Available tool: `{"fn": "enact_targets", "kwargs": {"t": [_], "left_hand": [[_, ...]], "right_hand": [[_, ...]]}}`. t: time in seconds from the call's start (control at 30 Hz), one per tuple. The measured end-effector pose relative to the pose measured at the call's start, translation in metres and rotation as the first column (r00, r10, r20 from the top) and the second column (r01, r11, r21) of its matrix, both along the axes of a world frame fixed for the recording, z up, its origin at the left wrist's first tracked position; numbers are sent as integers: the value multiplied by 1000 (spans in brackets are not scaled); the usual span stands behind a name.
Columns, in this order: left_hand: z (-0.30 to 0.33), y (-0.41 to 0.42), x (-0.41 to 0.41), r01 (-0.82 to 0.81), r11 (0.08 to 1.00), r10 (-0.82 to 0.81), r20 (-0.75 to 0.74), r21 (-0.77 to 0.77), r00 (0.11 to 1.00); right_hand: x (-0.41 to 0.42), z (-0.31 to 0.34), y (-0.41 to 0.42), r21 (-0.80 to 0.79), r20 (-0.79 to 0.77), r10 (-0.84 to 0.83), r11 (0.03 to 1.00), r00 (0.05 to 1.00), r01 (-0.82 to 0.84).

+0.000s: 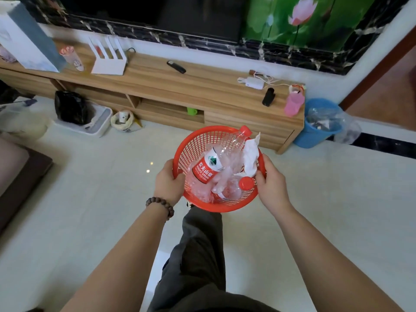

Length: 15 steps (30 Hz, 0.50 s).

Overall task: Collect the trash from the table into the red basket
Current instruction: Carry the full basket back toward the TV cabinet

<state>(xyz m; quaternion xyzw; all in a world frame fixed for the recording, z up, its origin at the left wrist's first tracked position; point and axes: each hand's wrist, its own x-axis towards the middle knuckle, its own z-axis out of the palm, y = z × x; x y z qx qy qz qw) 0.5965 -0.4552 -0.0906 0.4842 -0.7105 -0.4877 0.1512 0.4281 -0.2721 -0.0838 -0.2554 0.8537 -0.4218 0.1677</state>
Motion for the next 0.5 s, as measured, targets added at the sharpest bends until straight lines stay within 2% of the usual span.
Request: {"fn": "enact_targets", "kwargs": {"t": [0.23, 0.5], "left_hand": [[-15, -162, -111, 13, 990, -15, 8, 143, 1000], [-64, -248, -201, -1, 966, -24, 93, 259, 995]], "right_hand": [[-99, -14, -163, 58, 61, -83, 995, 995, 80], [-185, -64, -251, 191, 84, -127, 975, 988, 109]]}}
